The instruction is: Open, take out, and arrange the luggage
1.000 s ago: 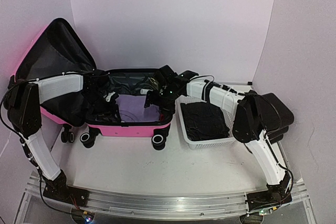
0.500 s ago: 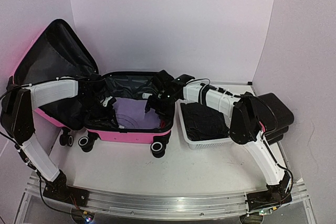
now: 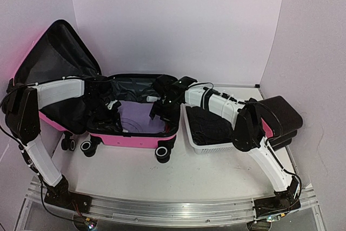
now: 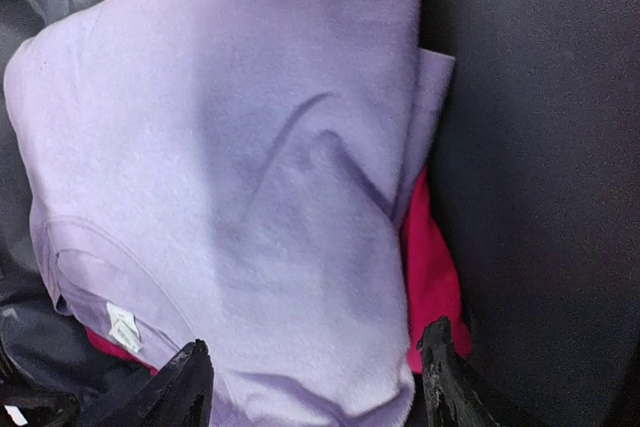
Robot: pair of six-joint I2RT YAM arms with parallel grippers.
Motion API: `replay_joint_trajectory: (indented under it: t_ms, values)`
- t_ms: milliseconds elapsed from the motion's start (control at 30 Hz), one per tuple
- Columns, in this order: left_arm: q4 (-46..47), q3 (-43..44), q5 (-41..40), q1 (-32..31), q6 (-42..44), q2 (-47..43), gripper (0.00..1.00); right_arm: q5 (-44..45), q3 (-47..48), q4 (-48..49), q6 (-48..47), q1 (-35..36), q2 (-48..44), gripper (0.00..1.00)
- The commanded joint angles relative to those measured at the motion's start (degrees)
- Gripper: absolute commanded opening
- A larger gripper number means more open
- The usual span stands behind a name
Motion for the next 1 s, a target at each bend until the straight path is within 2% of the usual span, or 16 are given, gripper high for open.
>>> replay_joint_trajectory:
  t_ms: [0, 133, 233, 600, 833, 967]
  values:
    - [-6.2, 1.2, -0.6, -0.3, 1.1, 0.9, 0.40, 0.9, 4.4, -2.1, 1.7, -0.2, 3.7, 0.70]
    - [-6.2, 1.0, -0.3, -0.4, 0.8, 0.6, 0.41, 0.2, 6.1, -0.5, 1.2, -0.4, 5.7, 0.66]
    - [-6.2, 1.1, -0.2, -0.3, 0.8, 0.6, 0.41, 4.4, 6.1, 0.3, -1.0, -0.5, 6.2, 0.70]
    - [-6.3, 0.4, -0.4, -0.4, 0.8, -0.2, 0.41, 10.7, 9.2, 3.3, -7.5, -1.0, 5.7, 0.78]
    - [-6.3, 0.6, -0.2, -0.3, 0.8, -0.3, 0.41, 8.6, 11.8, 7.5, -8.4, -1.0, 5.2, 0.72]
    - [-6.3, 0.6, -0.3, -0.4, 0.8, -0.3, 0.41, 13.8, 5.8, 7.4, -6.1, -1.4, 2.8, 0.70]
